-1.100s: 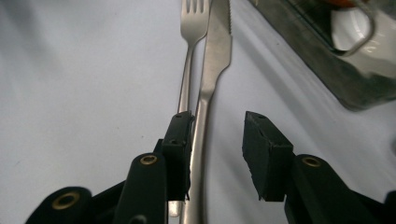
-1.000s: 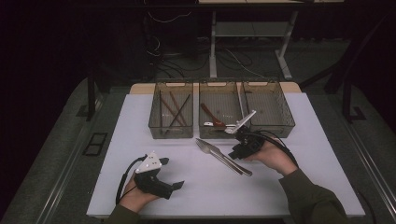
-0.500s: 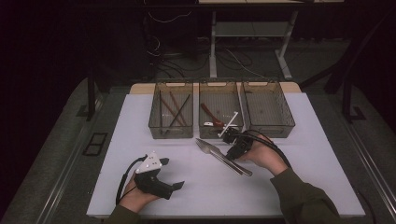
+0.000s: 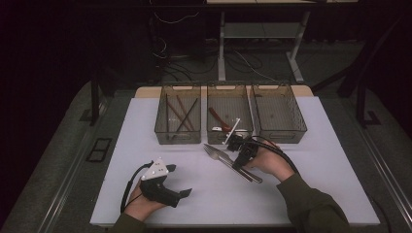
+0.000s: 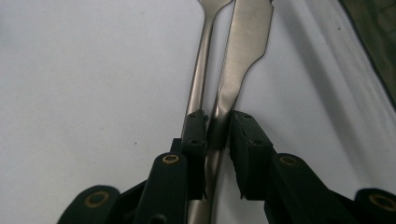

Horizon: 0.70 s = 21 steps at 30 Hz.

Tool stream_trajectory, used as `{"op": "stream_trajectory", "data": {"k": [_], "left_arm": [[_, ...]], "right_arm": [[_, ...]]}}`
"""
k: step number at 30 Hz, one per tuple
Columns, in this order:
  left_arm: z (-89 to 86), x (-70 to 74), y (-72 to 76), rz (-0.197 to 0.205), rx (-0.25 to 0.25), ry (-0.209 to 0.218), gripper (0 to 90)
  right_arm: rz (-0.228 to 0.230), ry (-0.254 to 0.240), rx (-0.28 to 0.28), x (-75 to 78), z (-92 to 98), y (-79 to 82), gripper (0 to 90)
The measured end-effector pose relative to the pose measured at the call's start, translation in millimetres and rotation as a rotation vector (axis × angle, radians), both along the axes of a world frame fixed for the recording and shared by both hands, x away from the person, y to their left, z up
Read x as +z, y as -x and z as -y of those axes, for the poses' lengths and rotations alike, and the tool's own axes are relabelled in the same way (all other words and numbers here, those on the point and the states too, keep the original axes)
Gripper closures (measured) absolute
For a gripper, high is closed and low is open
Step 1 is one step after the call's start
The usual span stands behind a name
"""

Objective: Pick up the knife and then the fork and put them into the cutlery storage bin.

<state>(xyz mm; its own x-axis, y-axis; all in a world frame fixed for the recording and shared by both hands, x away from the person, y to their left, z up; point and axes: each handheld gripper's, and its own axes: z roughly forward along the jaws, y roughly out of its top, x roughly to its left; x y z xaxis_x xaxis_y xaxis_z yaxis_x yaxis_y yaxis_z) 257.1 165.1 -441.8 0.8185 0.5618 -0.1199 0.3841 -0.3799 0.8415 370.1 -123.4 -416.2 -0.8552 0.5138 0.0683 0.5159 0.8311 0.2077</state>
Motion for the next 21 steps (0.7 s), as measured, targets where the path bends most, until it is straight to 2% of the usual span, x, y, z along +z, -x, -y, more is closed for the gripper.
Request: {"op": "stream_trajectory", "data": {"k": [8,15,21], "left_arm": [[0.0,-0.2,-0.2,-0.001,0.000,0.001,0.0],[0.8,-0.6,-0.4,-0.004,-0.003,0.000,0.0],[1.6,-0.7,-0.7,-0.003,-0.006,-0.003,0.0]], "right_arm": [[-0.016,0.032,0.001,-2.7,-3.4,-6.0,75.2],[-0.051,0.053,-0.006,-2.4,-6.2,-10.3,75.7],[-0.023,0.105,-0.009,-2.7,-13.4,-6.9,76.0]]}}
